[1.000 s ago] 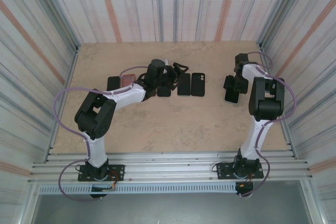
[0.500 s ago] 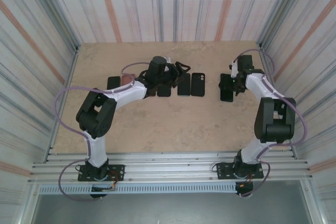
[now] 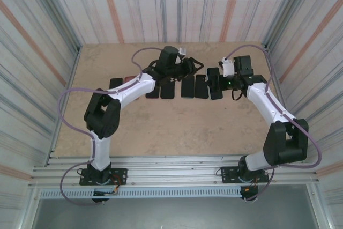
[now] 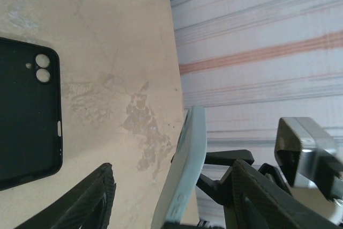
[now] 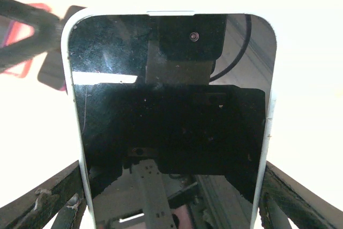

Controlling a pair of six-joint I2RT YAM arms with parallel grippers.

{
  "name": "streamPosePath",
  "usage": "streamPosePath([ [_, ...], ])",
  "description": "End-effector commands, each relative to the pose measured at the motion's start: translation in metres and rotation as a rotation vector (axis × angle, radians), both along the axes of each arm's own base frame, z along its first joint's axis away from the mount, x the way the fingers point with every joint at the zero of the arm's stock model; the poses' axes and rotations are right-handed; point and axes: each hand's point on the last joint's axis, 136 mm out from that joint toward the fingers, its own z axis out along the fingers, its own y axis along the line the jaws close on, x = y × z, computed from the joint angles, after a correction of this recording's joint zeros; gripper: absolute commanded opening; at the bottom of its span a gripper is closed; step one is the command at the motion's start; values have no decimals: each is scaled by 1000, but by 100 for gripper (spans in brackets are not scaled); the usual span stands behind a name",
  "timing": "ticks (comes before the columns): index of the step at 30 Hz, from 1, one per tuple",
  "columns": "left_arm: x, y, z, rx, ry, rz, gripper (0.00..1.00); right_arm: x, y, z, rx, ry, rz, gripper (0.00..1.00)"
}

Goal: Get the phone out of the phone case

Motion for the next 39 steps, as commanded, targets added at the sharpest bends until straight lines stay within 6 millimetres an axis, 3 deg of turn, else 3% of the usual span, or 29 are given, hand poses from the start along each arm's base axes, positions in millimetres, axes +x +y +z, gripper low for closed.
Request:
streamPosePath([
  [1,-9,-8,2,67,-49,-81,58,-3,14,25,42,-76,67,61],
  [16,-20,-22,3,68,-51,-157,32,-10,41,52,112,-108,130,60],
  [24,-23,-24,6,42,-38,-179,9,-8,44,62,141,-123,125,61],
  [26,-23,-25,8,24,-26,-181,5,-8,44,63,143,-127,123,64],
  [33,-14,-15,25,-42,-28,-137,5,-15,40,64,162,-130,104,90],
  [39,3,2,46,-128,-29,-69,6,-21,19,70,261,-113,-11,93],
])
